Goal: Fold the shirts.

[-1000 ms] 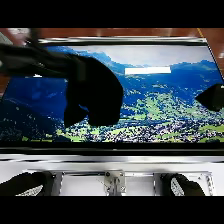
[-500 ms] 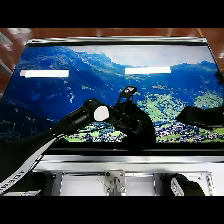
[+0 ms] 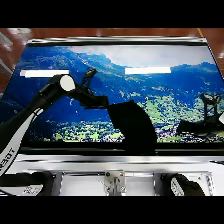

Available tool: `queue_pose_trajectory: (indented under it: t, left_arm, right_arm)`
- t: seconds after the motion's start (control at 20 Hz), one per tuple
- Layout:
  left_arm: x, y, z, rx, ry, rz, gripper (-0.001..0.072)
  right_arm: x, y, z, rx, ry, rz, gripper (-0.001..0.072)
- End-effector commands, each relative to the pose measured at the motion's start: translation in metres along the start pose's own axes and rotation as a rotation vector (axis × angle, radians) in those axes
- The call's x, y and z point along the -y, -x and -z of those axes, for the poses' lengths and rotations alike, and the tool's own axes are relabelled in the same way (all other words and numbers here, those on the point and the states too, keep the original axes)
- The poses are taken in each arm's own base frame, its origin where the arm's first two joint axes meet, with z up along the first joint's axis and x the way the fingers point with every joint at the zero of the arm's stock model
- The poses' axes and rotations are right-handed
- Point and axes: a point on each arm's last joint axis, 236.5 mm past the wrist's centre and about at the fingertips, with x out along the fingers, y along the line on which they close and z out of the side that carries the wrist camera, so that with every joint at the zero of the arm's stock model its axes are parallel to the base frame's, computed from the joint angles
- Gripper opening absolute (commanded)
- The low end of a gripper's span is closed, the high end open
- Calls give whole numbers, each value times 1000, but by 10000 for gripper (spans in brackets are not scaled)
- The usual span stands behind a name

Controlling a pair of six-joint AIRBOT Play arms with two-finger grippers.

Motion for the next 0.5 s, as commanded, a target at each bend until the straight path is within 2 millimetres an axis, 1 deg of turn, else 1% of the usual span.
queue_pose_trajectory:
  t: [0.0,0.1,0.15,0.3,0.45]
  left_arm:
    - [-42,-18,16,-80,121,7,715]
    - [-34,-49,25,-112,173,83,715]
    - [-30,-62,25,-116,195,113,715]
    - [-19,-94,14,-84,259,178,715]
    - [-20,-114,3,-41,326,203,714]
  right_arm:
    - [-23,-29,14,-31,0,-105,691]
    - [-39,-41,20,-41,-23,-180,691]
    - [-46,-45,24,-49,-25,-211,691]
    - [-57,-50,30,-67,-41,-259,691]
    - [-68,-47,28,-60,-58,-308,691]
